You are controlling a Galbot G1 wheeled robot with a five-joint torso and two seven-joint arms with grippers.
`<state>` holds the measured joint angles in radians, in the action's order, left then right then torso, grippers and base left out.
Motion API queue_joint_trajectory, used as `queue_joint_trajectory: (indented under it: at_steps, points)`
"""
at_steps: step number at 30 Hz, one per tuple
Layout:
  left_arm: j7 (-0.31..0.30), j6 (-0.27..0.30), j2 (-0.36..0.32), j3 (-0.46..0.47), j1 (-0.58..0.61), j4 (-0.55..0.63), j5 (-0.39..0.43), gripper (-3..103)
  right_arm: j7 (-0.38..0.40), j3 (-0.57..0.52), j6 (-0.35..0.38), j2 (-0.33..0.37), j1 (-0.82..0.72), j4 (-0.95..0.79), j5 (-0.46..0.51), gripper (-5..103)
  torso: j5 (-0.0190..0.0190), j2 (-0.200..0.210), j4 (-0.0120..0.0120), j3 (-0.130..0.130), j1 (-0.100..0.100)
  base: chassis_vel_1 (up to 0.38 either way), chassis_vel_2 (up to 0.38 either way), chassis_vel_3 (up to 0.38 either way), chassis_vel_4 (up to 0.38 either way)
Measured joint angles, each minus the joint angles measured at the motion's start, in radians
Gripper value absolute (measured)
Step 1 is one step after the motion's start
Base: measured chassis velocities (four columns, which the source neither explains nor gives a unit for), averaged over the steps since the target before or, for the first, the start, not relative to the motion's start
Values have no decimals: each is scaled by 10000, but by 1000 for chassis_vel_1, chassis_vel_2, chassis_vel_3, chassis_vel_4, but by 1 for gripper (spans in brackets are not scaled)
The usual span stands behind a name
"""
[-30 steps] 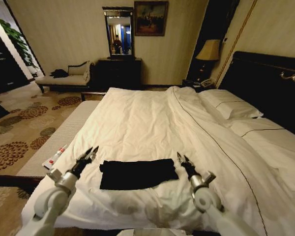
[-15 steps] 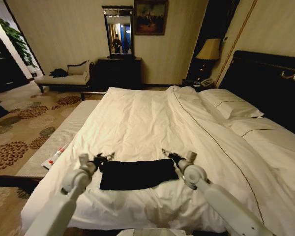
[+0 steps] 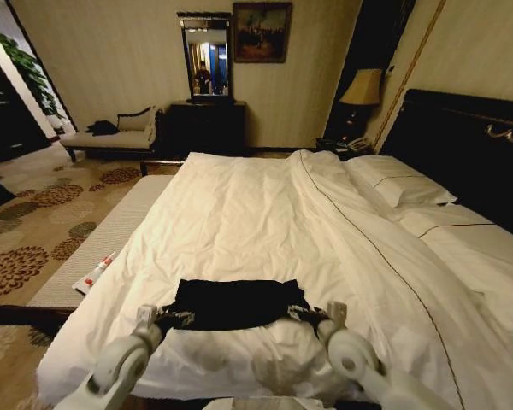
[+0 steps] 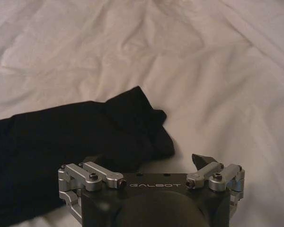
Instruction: Fold the clothes on the bed.
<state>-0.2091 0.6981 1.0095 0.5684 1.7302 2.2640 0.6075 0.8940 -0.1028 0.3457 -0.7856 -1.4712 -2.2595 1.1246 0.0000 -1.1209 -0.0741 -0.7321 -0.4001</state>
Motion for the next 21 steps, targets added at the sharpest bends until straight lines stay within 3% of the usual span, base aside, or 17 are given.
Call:
queue_joint_trajectory:
  at_steps: [3, 4, 5, 6, 9, 12, 15, 21]
  points:
    - [108, 73, 3, 483, 439, 595, -10, 100, 459, -210, -3, 15, -536, -509, -230, 100, 0, 0, -1, 0, 1, 0, 0, 0, 0]
    - [123, 37, 2, 677, 314, 801, 302, 100, 499, -372, -27, 15, -552, -637, -244, 100, 0, 0, -2, 0, 2, 0, 0, 0, 0]
    - [147, -170, 2, 1000, -39, 1117, 1176, 100, 505, -615, -100, -2, -436, -755, -242, 100, -3, 0, -3, 0, 2, 0, 0, 0, 0]
    - [147, -170, 2, 1000, -39, 1117, 1176, 100, 505, -615, -100, -2, -436, -755, -242, 100, -3, 0, -3, 0, 2, 0, 0, 0, 0]
    - [85, -680, -11, 1633, -1096, 1585, 3101, 100, -116, -1544, -662, -20, 393, -844, 57, 100, 0, 1, 1, -3, -2, 0, 0, 0, 0]
    - [-198, -762, -77, 1561, -1878, 1469, 3704, 100, -756, -1820, -1077, 31, 887, -612, 337, 100, 0, 1, -2, -4, -8, 0, 0, 0, 0]
    - [-346, -749, -127, 1109, -2374, 972, 3520, 100, -1370, -1560, -1381, -32, 1224, -181, 343, 100, 0, 1, -4, -5, -9, 0, 0, 0, 0]
    - [-212, -638, 54, -490, -2306, -477, 1652, 100, -1742, -410, -1288, -805, 1069, 765, -192, 100, -3, 2, -2, -4, -6, 0, 0, 0, 0]
